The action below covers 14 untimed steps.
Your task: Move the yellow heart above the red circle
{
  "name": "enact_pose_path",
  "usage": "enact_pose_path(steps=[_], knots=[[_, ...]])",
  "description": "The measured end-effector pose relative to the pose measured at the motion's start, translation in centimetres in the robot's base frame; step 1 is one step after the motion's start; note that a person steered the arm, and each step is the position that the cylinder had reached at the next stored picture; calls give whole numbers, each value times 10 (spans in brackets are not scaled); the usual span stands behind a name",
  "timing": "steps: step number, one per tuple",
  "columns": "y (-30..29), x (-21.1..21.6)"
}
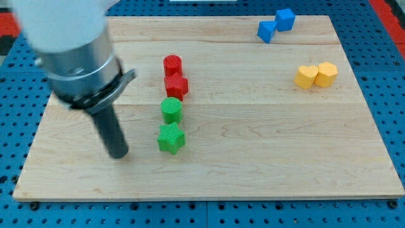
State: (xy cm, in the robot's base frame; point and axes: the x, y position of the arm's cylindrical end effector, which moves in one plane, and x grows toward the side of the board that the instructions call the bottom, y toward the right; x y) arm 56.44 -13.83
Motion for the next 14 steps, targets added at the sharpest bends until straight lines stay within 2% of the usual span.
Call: enact_pose_path(steps=[1, 2, 3, 4, 6, 7, 8, 10, 11, 12, 13, 14], knots=[[120, 17], [252, -27], [341, -59], [357, -105], [359, -113], [386, -132], [364, -182], [239, -243], [260, -209], [270, -193], [256, -162], [214, -145]])
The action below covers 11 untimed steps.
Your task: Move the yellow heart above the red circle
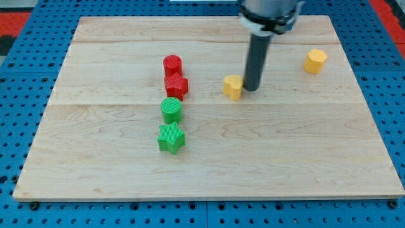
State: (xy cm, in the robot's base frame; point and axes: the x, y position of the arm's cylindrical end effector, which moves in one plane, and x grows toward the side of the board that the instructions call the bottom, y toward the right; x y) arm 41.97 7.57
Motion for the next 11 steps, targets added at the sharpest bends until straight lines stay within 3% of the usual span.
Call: enact_pose_path(steps=[1, 3, 4, 6, 7, 8, 9, 10, 11], knots=[[-18, 26], [-51, -41], [-37, -15], [-61, -80], [-70, -91], [-12, -114], [-20, -132], [-88, -129], [-121, -130]])
